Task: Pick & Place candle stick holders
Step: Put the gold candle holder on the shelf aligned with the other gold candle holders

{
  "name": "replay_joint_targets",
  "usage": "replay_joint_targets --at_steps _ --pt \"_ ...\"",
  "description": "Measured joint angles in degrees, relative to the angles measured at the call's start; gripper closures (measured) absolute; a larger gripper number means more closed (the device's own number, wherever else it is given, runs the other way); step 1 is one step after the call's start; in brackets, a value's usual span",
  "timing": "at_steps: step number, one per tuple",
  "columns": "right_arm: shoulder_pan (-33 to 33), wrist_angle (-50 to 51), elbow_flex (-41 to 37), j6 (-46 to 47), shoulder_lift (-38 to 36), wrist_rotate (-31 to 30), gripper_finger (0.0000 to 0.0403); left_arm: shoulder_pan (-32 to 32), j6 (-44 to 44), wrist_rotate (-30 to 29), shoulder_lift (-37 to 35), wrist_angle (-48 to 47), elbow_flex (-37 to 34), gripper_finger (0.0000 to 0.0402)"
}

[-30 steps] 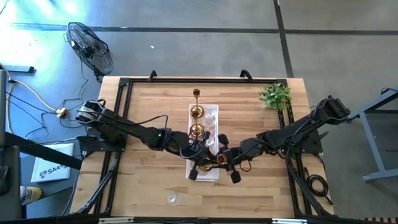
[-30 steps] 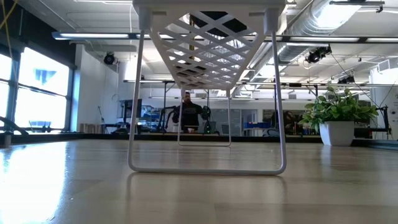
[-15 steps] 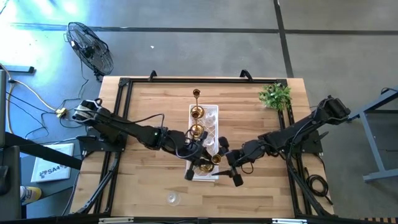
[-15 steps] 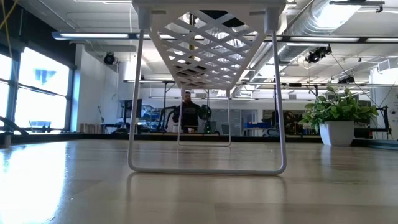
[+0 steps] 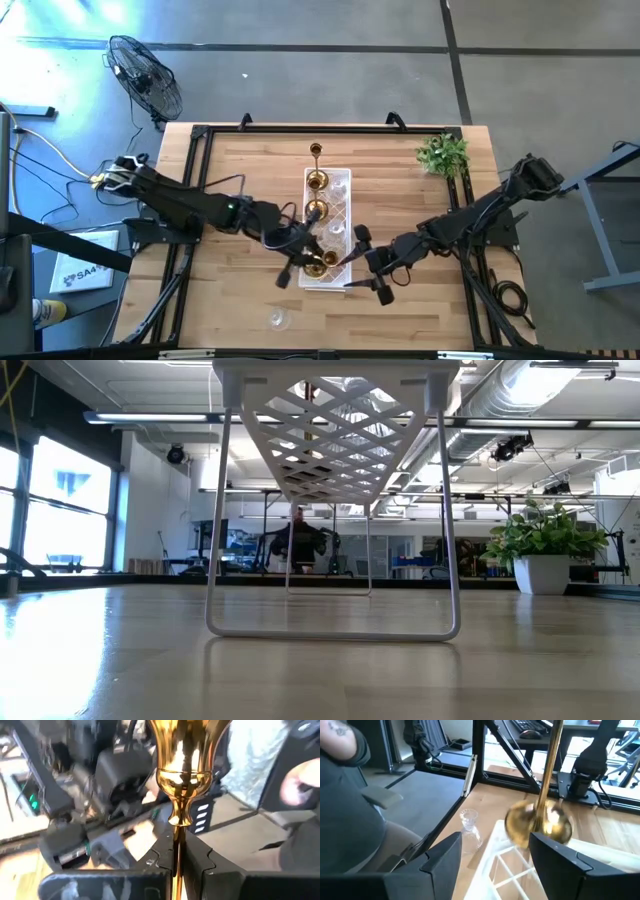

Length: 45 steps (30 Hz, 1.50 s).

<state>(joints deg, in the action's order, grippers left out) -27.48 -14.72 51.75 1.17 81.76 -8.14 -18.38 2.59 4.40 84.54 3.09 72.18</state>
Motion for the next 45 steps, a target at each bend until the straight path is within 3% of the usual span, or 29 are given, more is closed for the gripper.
replay_joint_targets --at_steps 7,12,18,29,34,45 --pt "-1.33 1.07 -0.04 0.20 0.00 -1.32 0.0179 -0.01 1.89 0.39 -4.34 -3.09 0.02 0.0394" --pt "-2.46 2.10 -0.04 0.26 0.00 -3.81 0.0179 0.01 3.58 -3.15 -4.19 -3.63 -0.03 0.0394" --pt "-3.67 1.77 -0.04 0.02 0.00 -4.52 0.0182 -0.01 2.35 1.71 -3.55 9.98 -6.23 0.0394" --pt "-4.99 2.01 -0.04 -0.13 0.02 -6.32 0.0183 1.10 0.17 1.10 -4.36 32.10 -19.29 0.0394" --pt "-4.95 2.01 -0.04 -0.13 0.02 -6.33 0.0189 3.15 -1.18 2.83 -4.36 36.74 -22.51 0.0394" --pt "-4.95 1.95 -0.04 -0.13 0.02 -6.32 0.0192 5.36 -3.11 4.26 -4.36 37.46 -25.44 0.0394"
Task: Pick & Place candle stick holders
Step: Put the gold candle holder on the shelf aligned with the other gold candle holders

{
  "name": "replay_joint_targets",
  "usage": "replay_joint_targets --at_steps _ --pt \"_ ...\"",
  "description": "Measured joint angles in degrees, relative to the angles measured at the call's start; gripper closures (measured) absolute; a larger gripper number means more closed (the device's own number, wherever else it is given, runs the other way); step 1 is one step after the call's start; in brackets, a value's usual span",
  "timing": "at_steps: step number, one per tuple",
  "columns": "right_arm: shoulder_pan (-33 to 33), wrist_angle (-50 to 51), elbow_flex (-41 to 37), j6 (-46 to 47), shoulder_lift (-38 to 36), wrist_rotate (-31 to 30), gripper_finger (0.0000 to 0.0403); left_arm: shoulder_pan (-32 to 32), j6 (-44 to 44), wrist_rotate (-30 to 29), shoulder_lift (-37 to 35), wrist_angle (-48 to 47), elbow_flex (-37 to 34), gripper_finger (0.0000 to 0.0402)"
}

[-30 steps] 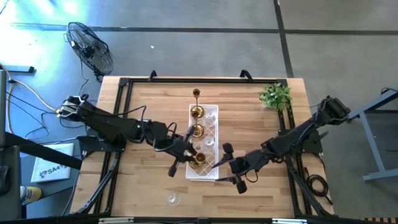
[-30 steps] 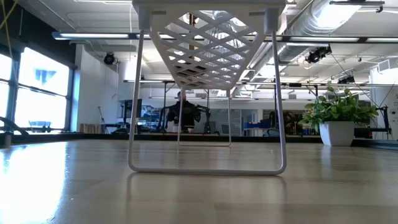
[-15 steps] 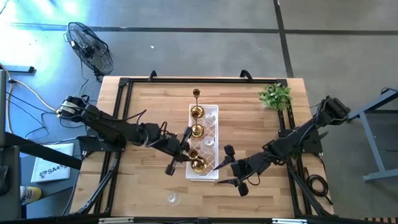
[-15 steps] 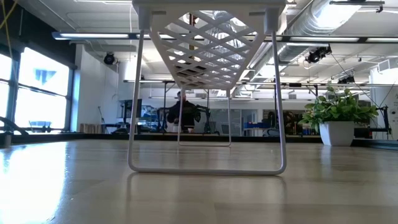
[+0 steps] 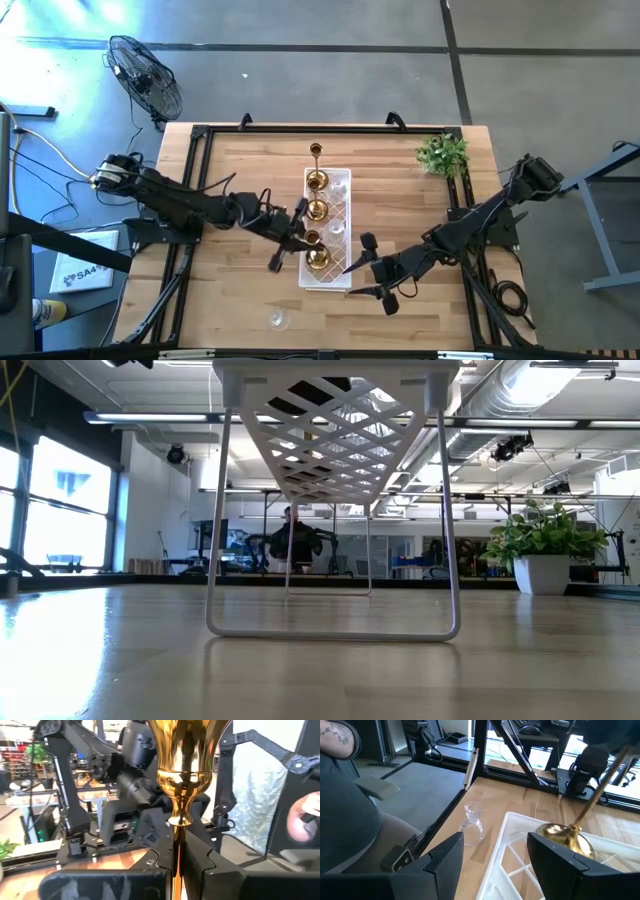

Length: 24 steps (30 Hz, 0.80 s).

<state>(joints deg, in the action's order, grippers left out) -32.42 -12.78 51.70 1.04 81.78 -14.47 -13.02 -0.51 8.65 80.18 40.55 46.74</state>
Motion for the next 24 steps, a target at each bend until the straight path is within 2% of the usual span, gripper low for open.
replay_joint_targets --at_steps 19,24 --pt "0.00 0.00 0.00 0.02 0.00 -0.61 0.0191 -0.10 0.11 -0.01 0.00 -4.44 0.00 0.0394" --pt "0.00 0.00 0.00 0.20 0.00 -0.61 0.0192 -0.10 0.02 -0.07 -0.02 -5.59 0.00 0.0370"
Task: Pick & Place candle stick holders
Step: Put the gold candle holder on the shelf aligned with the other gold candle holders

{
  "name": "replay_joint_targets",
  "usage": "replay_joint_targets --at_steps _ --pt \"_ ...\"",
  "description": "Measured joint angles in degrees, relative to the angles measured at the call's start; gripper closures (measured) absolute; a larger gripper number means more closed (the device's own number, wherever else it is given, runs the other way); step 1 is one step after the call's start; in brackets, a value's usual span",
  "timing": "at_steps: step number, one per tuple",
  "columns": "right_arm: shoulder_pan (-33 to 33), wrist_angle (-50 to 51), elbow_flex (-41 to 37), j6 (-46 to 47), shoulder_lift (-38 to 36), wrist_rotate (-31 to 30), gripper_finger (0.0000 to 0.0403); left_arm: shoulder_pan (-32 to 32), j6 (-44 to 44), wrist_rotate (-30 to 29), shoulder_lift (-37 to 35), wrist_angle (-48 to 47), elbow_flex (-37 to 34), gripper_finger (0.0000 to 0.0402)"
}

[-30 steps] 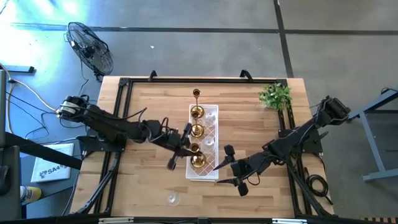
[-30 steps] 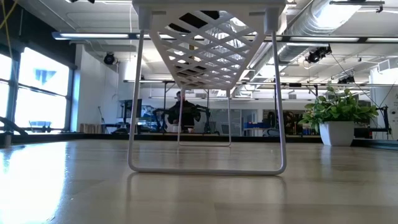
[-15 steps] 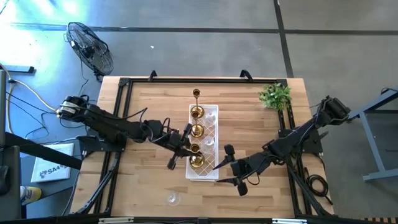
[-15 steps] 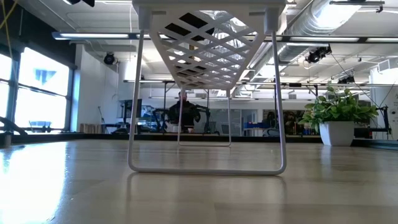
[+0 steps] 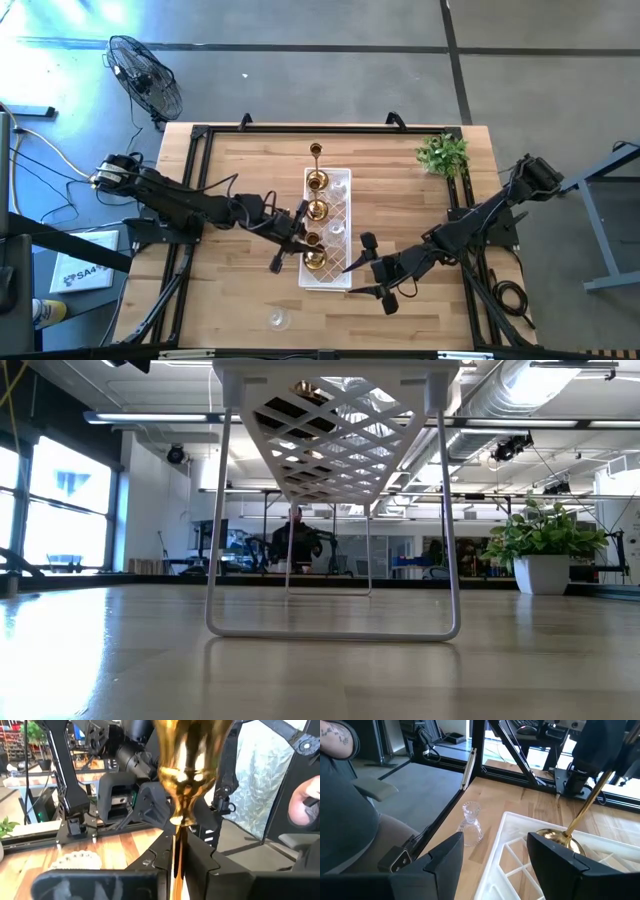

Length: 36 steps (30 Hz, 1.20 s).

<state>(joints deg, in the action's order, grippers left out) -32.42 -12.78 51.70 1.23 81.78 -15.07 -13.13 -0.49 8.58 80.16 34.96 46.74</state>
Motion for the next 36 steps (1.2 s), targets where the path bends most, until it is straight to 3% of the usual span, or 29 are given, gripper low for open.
replay_joint_targets --at_steps 25,36 --pt "0.00 -0.02 0.00 0.02 0.02 0.00 0.0194 0.01 2.70 -6.47 0.00 -2.36 0.00 0.0359" --pt "0.00 0.00 0.00 0.02 0.02 0.02 0.0194 0.00 3.23 -4.09 -0.37 -2.51 0.00 0.0353"
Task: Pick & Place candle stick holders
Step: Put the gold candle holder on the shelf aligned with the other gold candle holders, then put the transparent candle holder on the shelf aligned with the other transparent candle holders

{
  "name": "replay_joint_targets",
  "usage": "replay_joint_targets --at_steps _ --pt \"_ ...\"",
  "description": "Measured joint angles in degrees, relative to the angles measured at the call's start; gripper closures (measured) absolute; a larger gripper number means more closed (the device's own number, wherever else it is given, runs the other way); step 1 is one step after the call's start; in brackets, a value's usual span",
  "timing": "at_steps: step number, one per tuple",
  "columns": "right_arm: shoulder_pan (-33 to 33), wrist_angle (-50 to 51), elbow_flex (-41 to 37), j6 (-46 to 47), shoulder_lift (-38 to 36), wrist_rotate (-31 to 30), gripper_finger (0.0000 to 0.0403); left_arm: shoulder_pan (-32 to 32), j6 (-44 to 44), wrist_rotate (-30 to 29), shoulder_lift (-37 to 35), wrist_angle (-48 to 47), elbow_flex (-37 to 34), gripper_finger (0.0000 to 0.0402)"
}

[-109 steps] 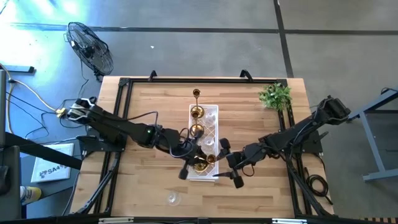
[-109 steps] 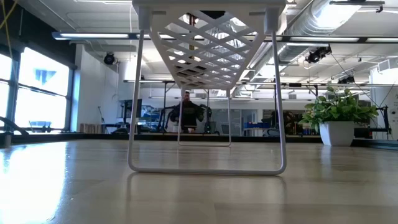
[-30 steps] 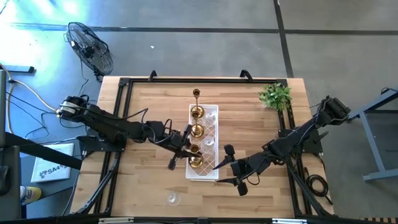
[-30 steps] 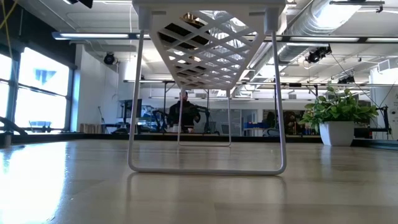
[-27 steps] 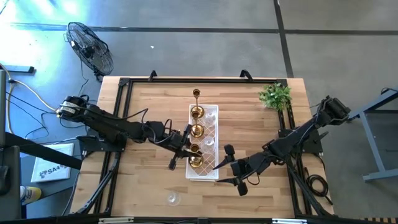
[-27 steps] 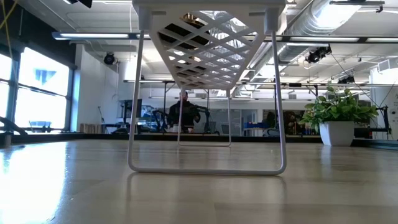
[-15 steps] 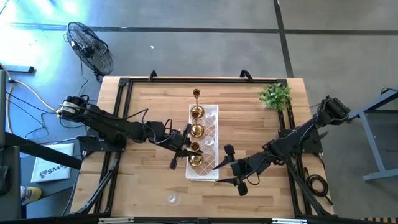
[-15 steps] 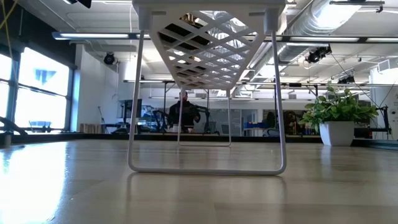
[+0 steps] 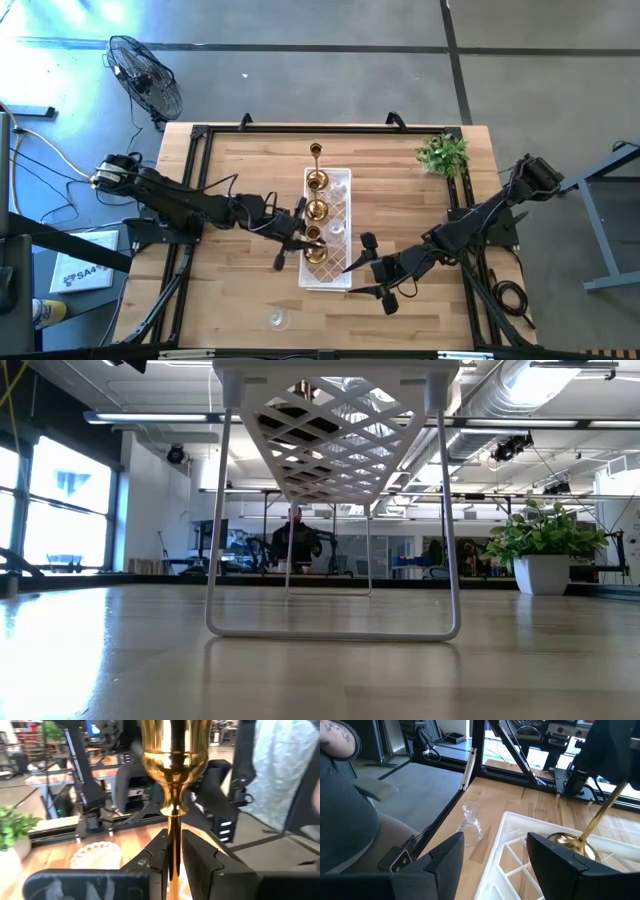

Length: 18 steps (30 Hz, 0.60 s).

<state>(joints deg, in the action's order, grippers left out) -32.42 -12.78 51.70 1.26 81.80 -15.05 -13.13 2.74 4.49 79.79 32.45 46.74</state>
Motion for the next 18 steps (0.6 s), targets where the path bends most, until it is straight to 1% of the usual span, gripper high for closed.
replay_joint_targets --at_steps 2,6,12,18 --pt "0.01 0.02 0.00 0.00 0.00 0.00 0.0194 0.00 0.00 1.27 -0.16 -0.10 0.00 0.0346" --pt "0.00 0.04 0.00 0.01 0.00 0.00 0.0194 0.00 -0.03 1.40 -0.68 -0.79 0.07 0.0322" --pt "0.00 0.02 0.00 0.00 0.00 0.00 0.0194 0.00 -0.53 1.29 -0.59 -1.77 0.07 0.0261" --pt "0.00 0.02 0.00 0.00 0.00 0.00 0.0194 0.00 -3.23 0.07 -0.59 -2.02 0.07 0.0199"
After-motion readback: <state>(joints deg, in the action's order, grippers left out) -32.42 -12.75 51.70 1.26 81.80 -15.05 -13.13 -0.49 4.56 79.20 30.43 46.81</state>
